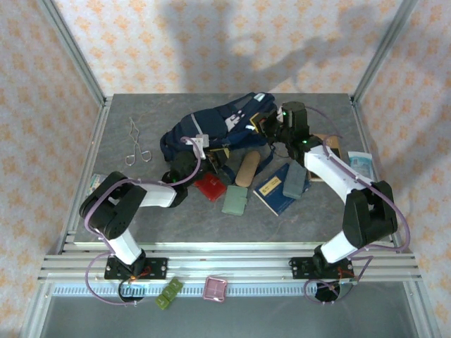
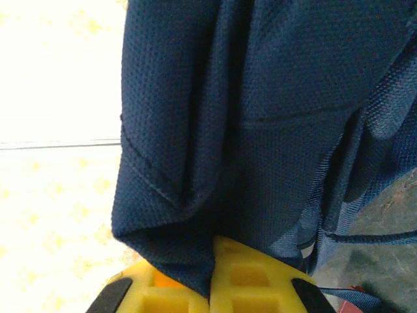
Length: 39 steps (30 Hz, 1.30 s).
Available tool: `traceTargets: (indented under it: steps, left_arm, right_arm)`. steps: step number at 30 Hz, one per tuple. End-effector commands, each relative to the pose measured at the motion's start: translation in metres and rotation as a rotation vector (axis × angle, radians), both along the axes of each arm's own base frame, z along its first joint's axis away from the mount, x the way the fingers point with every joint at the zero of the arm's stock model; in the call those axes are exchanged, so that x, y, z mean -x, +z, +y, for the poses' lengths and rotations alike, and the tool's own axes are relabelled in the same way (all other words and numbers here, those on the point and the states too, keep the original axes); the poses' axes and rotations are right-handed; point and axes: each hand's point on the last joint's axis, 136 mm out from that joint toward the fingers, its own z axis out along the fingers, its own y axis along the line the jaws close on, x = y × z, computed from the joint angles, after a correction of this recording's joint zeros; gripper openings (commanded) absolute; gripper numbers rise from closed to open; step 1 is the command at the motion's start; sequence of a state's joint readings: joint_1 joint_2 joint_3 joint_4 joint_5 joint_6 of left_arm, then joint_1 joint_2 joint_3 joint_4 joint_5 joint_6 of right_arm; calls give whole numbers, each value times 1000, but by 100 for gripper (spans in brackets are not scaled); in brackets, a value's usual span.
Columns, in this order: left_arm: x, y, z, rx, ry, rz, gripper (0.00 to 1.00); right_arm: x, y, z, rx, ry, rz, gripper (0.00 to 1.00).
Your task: Pack books, pencil case, and school supplies into a backpack
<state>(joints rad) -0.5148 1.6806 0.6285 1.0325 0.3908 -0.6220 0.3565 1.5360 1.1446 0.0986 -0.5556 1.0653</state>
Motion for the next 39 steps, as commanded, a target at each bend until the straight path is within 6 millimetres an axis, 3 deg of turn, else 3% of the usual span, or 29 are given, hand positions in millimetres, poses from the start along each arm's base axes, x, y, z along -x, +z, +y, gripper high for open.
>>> traceTargets:
  steps: [1, 2, 4, 13, 16, 23, 31, 39]
  left_arm:
    - [5, 8, 1, -5, -23, -19, 9]
    - [5, 8, 1, -11, -25, -19, 3]
    - [4, 6, 1, -21, -29, -14, 0]
    - [-2, 5, 5, -84, -4, -10, 0]
    - [1, 0, 12, -128, 8, 13, 0]
    - [13, -14, 45, -192, 81, 59, 0]
    - [20, -38, 87, -369, 225, 159, 0]
    - [32, -41, 123, -535, 338, 213, 0]
  right_arm:
    - [8, 62, 16, -85, 77, -154, 0]
    - [8, 63, 17, -86, 79, -155, 0]
    - [9, 62, 16, -85, 78, -154, 0]
    - [7, 59, 11, -67, 63, -154, 0]
    - [1, 52, 1, -19, 25, -152, 0]
    - [-10, 21, -35, 52, -69, -112, 0]
    - [-21, -1, -54, 117, -115, -87, 0]
    - [-56, -53, -79, 242, -167, -7, 0]
